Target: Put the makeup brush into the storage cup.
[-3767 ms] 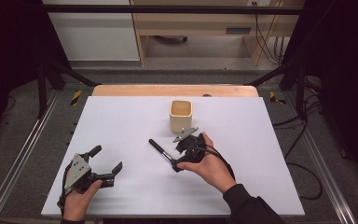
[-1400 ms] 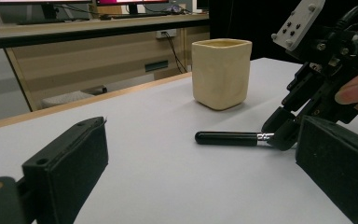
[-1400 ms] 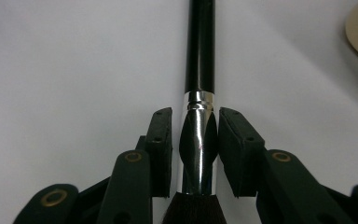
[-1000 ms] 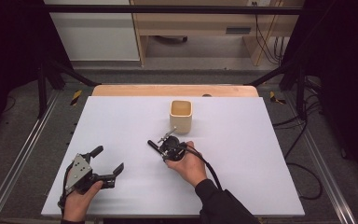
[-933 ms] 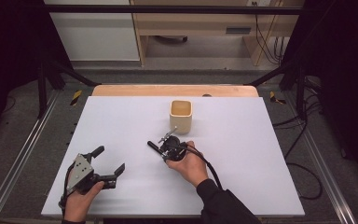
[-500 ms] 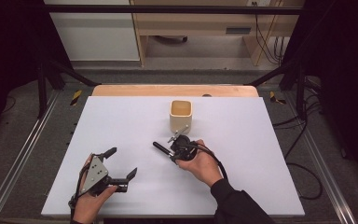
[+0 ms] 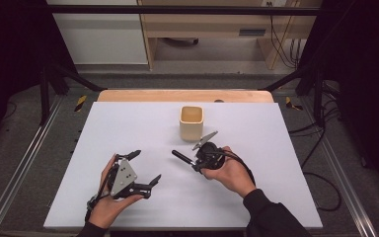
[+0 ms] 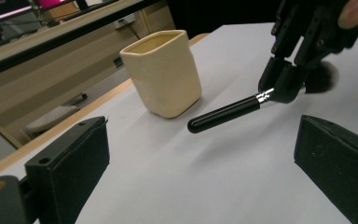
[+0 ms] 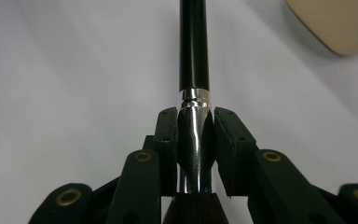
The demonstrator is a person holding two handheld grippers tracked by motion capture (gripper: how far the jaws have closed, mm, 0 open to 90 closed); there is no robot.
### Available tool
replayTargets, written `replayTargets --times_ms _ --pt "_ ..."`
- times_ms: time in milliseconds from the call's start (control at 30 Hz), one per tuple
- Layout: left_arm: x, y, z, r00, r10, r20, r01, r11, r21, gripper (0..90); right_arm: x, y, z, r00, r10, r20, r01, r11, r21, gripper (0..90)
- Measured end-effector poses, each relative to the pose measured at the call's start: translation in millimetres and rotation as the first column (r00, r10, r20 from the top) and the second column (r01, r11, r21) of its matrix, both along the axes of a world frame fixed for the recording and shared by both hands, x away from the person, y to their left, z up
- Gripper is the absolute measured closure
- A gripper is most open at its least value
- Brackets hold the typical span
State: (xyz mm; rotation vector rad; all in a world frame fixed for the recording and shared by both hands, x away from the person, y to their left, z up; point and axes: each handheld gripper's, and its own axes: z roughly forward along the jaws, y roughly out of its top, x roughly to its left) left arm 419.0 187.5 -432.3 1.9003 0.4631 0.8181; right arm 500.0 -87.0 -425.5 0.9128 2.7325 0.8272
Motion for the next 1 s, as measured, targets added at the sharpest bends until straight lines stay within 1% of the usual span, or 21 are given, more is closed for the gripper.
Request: replayTargets --times_ms 67,100,167,267,300,333,433,467,567,600,633,700,733,767,800,833,867,900,933,967,1000 --pt "2.8 -10.3 2.6 0.9995 -0.028 0.017 0.028 0.9987 0.043 3.1 0.6 -6.1 2.6 1.0 0.005 -0.006 -0.005 1.0 0.001 71.6" --pt "3.9 -13.9 3.4 0.9991 -0.037 0.019 0.036 0.9977 0.057 3.1 1.4 -9.5 4.0 0.9999 0.004 -0.011 -0.003 1.0 0.006 71.6" --pt "6.5 -23.7 5.2 0.9978 -0.055 0.036 0.051 0.9936 0.101 4.0 2.5 -13.5 6.3 0.9999 0.01 -0.013 -0.01 1.0 0.001 71.6" --pt "9.7 -36.8 6.5 0.9939 -0.083 0.072 0.069 0.9818 0.177 5.4 3.1 -20.1 13.6 0.9995 0.025 -0.019 -0.025 1.0 -0.003 71.6" --pt "11.0 -40.1 6.1 0.9917 -0.098 0.084 0.08 0.978 0.193 5.4 3.1 -20.1 13.6 0.9995 0.025 -0.019 -0.025 1.0 -0.003 71.6" --pt "12.9 -43.7 5.2 0.9893 -0.114 0.091 0.094 0.9751 0.201 5.5 2.7 -21.2 16.0 0.9994 0.025 -0.024 -0.025 1.0 -0.007 71.6" --pt "18.6 -49.8 1.3 0.9877 -0.122 0.097 0.099 0.971 0.217 5.7 3.0 -25.3 23.1 0.9993 0.032 -0.019 -0.032 0.999 -0.009 71.6" --pt "20.0 -52.0 -0.1 0.987 -0.128 0.098 0.103 0.9689 0.225 5.9 2.9 -27.6 27.9 0.9993 0.029 -0.021 -0.029 1.0 -0.007 71.6" --pt "21.0 -59.1 -1.6 0.9815 -0.151 0.118 0.115 0.9576 0.264 6.4 2.5 -29.5 33.5 0.9992 0.036 -0.017 -0.036 0.999 -0.017 71.6" --pt "21.0 -61.7 -1.2 0.9793 -0.158 0.127 0.117 0.9524 0.281 6.8 1.6 -30.3 37.6 0.9989 0.043 -0.019 -0.044 0.999 -0.025 71.6" --pt "21.0 -64.1 -0.5 0.9766 -0.167 0.135 0.121 0.9479 0.295 6.8 1.6 -30.3 37.6 0.9989 0.043 -0.019 -0.044 0.999 -0.025 71.6" --pt "20.9 -68.8 1.4 0.9716 -0.181 0.152 0.127 0.9419 0.311 8.7 0.6 -30.7 41.8 0.9986 0.049 -0.018 -0.05 0.998 -0.035 71.6" --pt "20.7 -70.8 2.5 0.9707 -0.185 0.153 0.13 0.9399 0.316 9.4 0.0 -30.5 43.5 0.9983 0.053 -0.023 -0.054 0.998 -0.038 71.6" --pt "20.7 -73.1 2.8 0.9693 -0.189 0.157 0.132 0.9397 0.315 9.6 -0.6 -30.2 45.2 0.9981 0.057 -0.023 -0.057 0.997 -0.043 71.6" --pt "20.7 -75.0 3.2 0.9671 -0.194 0.164 0.133 0.9362 0.325 10.3 -1.3 -29.5 46.8 0.9979 0.059 -0.027 -0.06 0.997 -0.043 71.6" --pt "20.9 -76.5 3.8 0.9644 -0.202 0.17 0.134 0.9294 0.344 11.9 -1.4 -29.3 48.1 0.9975 0.067 -0.024 -0.068 0.997 -0.047 71.6" --pt "21.1 -78.5 2.4 0.9644 -0.202 0.17 0.133 0.9268 0.351 13.5 -1.7 -28.6 49.2 0.9973 0.069 -0.027 -0.07 0.997 -0.044 71.6" --pt "21.8 -80.3 1.7 0.9625 -0.207 0.175 0.131 0.92 0.369 14.5 -1.8 -27.9 50.2 0.997 0.071 -0.029 -0.072 0.996 -0.047 71.6" --pt "23.4 -83.0 0.0 0.9601 -0.217 0.177 0.132 0.9086 0.396 15.2 -1.6 -26.2 51.3 0.9964 0.077 -0.035 -0.079 0.996 -0.045 71.6" --pt "23.4 -83.0 0.0 0.9601 -0.217 0.177 0.132 0.9086 0.396 15.5 -1.6 -26.2 51.3 0.9964 0.077 -0.035 -0.079 0.996 -0.045 71.6" --pt "24.1 -84.4 -1.0 0.9578 -0.226 0.177 0.14 0.9058 0.4 15.5 -1.4 -25.2 51.6 0.9958 0.084 -0.036 -0.086 0.995 -0.05 71.6"
